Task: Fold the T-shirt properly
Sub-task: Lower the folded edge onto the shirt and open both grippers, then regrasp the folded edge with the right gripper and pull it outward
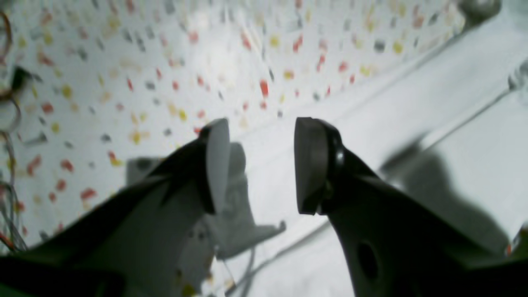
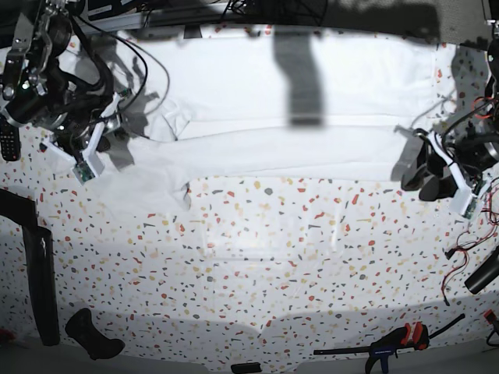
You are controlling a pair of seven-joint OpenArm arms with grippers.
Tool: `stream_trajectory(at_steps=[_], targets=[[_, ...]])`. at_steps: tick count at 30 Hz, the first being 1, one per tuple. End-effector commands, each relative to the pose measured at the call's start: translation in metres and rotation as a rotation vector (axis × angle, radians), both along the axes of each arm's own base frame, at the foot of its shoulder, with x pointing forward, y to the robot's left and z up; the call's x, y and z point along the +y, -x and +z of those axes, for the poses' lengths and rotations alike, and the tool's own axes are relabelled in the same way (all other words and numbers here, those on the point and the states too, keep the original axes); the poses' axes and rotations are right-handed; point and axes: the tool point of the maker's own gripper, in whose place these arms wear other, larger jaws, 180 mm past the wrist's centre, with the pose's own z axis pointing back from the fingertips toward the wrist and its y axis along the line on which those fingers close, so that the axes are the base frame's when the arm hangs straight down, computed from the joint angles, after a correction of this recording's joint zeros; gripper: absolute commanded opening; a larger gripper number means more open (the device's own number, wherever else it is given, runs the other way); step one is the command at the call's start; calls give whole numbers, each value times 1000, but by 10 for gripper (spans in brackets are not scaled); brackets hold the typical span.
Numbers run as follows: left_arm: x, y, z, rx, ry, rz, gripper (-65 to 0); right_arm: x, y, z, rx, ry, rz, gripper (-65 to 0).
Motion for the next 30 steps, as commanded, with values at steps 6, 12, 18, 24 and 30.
stream_trajectory(at_steps=[6,12,18,24,30], targets=[[0,-6,16,-55,8,-5,-396,-6,-49,39,-187,-54,-125,-392],[1,-5,14,-44,1,-6,-396,-40,-100,39,-195,-26,-280,-392],[1,-5,13,-39,-2,-7,-396,-76,-139,10,-33,-72,-379,-413],[1,-4,12,-36,-4,-7,-396,-102,-165,12,65,-117,-440,-413],[3,-6,12,-31,0,13,-396,-118,-156,-20,202,-161,-478,-413]])
